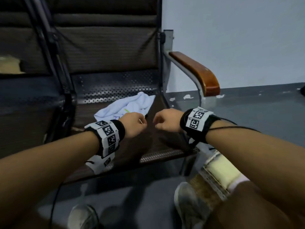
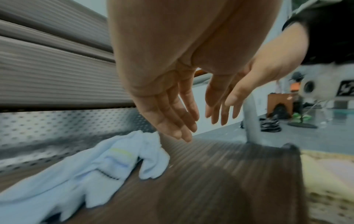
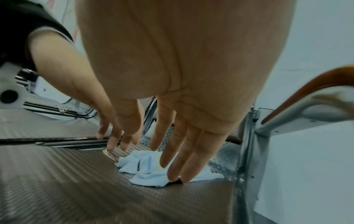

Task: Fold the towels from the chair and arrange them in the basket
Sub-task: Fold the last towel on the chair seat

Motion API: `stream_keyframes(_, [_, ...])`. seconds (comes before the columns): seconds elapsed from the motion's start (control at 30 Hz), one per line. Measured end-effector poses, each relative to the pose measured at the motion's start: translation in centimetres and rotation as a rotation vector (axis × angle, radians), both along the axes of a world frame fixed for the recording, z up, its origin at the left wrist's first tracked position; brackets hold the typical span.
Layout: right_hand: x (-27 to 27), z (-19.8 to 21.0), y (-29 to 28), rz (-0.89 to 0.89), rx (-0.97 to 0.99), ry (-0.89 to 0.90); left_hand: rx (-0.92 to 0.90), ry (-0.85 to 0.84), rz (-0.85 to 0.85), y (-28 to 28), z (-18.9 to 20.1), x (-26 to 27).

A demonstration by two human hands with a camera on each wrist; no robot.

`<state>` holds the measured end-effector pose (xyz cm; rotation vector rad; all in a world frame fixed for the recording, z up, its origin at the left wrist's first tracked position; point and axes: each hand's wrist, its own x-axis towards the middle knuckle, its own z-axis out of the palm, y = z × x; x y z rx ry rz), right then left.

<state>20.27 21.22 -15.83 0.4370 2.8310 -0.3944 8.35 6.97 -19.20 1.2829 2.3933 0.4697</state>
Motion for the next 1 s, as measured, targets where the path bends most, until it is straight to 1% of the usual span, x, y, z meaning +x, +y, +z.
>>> stream_keyframes(0.07, [-2.0, -1.5, -1.0, 0.017, 0.000, 0.029, -0.077, 0.034, 0.056, -0.5, -2.2, -2.2])
stream_keyframes(0.13, [-3.4, -3.5, -1.3, 0.017, -0.030, 0.033, -0.115, 0.064, 0.143, -0.2, -4.4, -3.9])
stream_keyframes(0.23, [-5.1, -6.2, -0.5, 0.022, -0.071, -0.026, -0.162, 0.084, 0.256, 0.6, -7.3, -6.1])
stream_keyframes(0.27, [-5.6, -6.7, 0.0, 0.016, -0.081, -0.039, -0.175, 0.063, 0.288, 0.8, -8.1, -6.7])
stream_keyframes(0.37, [-7.2, -7.9, 1.2, -0.008, -0.088, -0.034, -0.126, -0.046, 0.359, 1.4, -9.8, -8.3])
stream_keyframes(0.43, [-8.0, -8.8, 1.5, -0.001, -0.070, -0.036, -0.126, -0.005, 0.375, 1.7, -10.0, -9.3])
stream_keyframes(0.5, [-8.7, -9.7, 1.5, 0.011, -0.049, -0.037, -0.139, 0.046, 0.378, 1.7, -9.5, -10.0])
stream_keyframes(0.53, [-9.0, -9.9, 1.4, 0.009, -0.050, -0.026, -0.140, 0.034, 0.355, 1.6, -9.1, -10.0])
stream_keyframes(0.57, [-9.4, -10.1, 1.4, 0.002, -0.060, -0.005, -0.124, -0.001, 0.327, 1.5, -8.7, -9.8])
stream_keyframes(0.63, [-10.0, -10.1, 1.4, -0.015, -0.098, 0.057, -0.023, -0.135, 0.318, 1.2, -7.7, -8.7])
stream_keyframes(0.7, [-10.1, -9.9, 1.5, -0.041, -0.114, 0.113, 0.063, -0.179, 0.300, 0.6, -6.1, -7.5])
stream_keyframes(0.8, [-9.9, -9.3, 1.7, -0.062, -0.015, 0.118, 0.120, -0.136, 0.193, -1.2, -2.5, -6.3])
stream_keyframes(0.87, [-9.9, -8.5, 1.5, -0.049, 0.033, 0.127, 0.170, -0.132, 0.183, -2.7, -0.2, -5.9])
stream_keyframes(0.93, [-9.8, -7.6, 0.9, -0.038, -0.037, 0.196, 0.155, -0.076, 0.238, -4.3, 1.3, -6.0])
stream_keyframes(1.0, [-9.5, -6.5, 0.0, -0.028, -0.146, 0.301, 0.090, 0.005, 0.323, -5.7, 2.0, -6.6])
